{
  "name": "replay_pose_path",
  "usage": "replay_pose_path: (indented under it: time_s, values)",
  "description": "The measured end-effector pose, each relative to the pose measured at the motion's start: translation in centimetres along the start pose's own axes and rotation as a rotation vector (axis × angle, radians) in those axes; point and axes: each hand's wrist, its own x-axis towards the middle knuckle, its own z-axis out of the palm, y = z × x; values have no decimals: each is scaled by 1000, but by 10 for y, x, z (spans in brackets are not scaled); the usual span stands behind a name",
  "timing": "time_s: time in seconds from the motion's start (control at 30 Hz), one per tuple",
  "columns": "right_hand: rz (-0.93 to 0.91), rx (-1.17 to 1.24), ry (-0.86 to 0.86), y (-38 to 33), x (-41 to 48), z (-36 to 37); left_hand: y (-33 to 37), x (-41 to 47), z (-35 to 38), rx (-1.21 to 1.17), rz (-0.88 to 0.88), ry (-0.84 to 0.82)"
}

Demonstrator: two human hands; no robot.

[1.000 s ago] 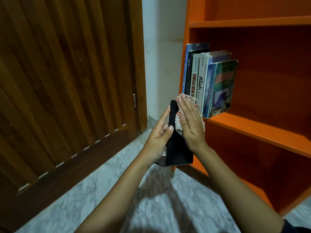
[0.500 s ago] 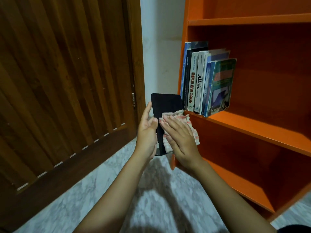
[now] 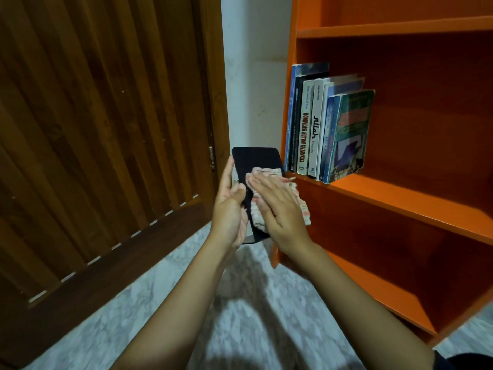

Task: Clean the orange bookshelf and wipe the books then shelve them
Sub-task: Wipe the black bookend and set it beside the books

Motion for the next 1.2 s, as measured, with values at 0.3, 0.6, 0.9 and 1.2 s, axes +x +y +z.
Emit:
replay_pose_path:
  time_s: [0.3,0.6,0.9,1.2]
  values:
    - [25,-99,166,15,-34,8,8,5,1,-66,-1,226]
    - [392,633,512,5,-24,7,8,13,-1,-31,-20,373]
    - [532,603,561,11,1,-16,0,4,3,279,-64,114]
    - [720,500,568,23,14,-27,-11,-11,10,206,-235,38]
